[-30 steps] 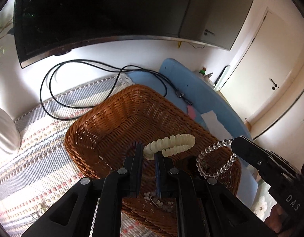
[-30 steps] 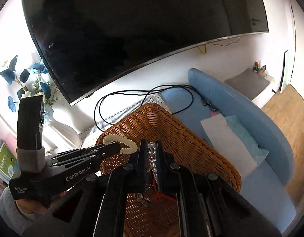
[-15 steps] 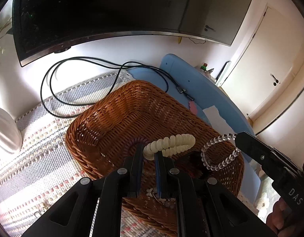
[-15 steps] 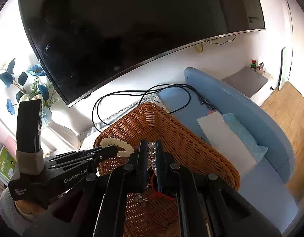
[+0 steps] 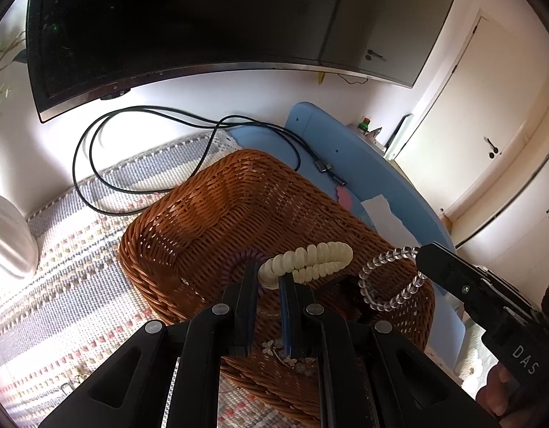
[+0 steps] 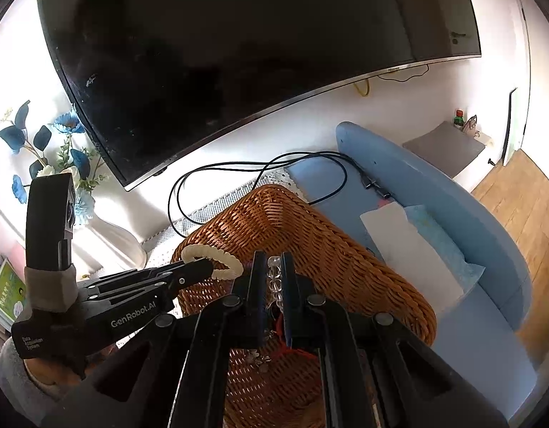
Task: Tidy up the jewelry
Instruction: 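Open both tools to drop the items into the wicker basket, then grasp a small gold earring with the left tool while the right grasps a blue hair clip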
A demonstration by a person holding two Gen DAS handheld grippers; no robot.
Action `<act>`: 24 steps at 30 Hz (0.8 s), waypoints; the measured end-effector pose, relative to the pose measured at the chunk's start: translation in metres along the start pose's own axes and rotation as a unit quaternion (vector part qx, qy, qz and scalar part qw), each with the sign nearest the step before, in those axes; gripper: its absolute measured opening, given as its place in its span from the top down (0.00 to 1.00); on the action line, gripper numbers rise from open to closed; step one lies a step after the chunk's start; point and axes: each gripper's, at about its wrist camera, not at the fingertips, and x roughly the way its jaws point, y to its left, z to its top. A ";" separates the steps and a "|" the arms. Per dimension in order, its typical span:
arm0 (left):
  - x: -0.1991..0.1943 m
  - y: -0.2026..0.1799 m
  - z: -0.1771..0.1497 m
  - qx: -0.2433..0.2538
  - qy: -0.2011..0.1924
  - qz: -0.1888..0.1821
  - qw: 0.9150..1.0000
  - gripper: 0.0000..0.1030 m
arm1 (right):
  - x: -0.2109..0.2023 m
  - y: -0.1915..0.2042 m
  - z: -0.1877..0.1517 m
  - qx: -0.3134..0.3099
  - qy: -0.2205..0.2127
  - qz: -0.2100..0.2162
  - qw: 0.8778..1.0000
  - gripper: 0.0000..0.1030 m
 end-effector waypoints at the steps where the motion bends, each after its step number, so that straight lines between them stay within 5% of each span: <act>1: -0.001 0.000 0.000 -0.001 -0.002 0.000 1.000 0.89 | 0.000 0.000 0.000 0.000 0.001 -0.001 1.000 0.91; 4: -0.009 0.005 -0.001 -0.010 -0.017 -0.005 1.000 0.86 | 0.001 -0.001 0.000 0.004 0.002 -0.003 1.000 0.85; 5: -0.013 0.009 -0.002 -0.020 -0.023 -0.011 0.999 0.71 | 0.001 -0.002 0.000 0.006 0.003 -0.006 1.000 0.76; 7: -0.023 0.024 -0.004 -0.053 -0.034 -0.023 0.998 0.39 | 0.000 -0.002 -0.001 0.012 0.001 -0.014 1.000 0.31; 9: -0.036 0.041 -0.007 -0.077 -0.054 -0.023 0.995 0.35 | -0.003 -0.002 -0.002 0.018 -0.010 -0.017 1.000 0.23; 15: -0.081 0.111 -0.024 -0.130 -0.100 0.027 0.986 0.35 | -0.006 0.013 -0.003 -0.002 -0.006 0.014 1.000 0.20; 20: -0.092 0.169 -0.060 -0.185 -0.075 0.107 0.974 0.35 | -0.006 0.054 -0.014 -0.041 0.019 0.127 0.991 0.20; 24: -0.080 0.188 -0.093 -0.202 -0.029 0.132 0.970 0.40 | 0.004 0.107 -0.042 -0.098 0.078 0.232 0.965 0.23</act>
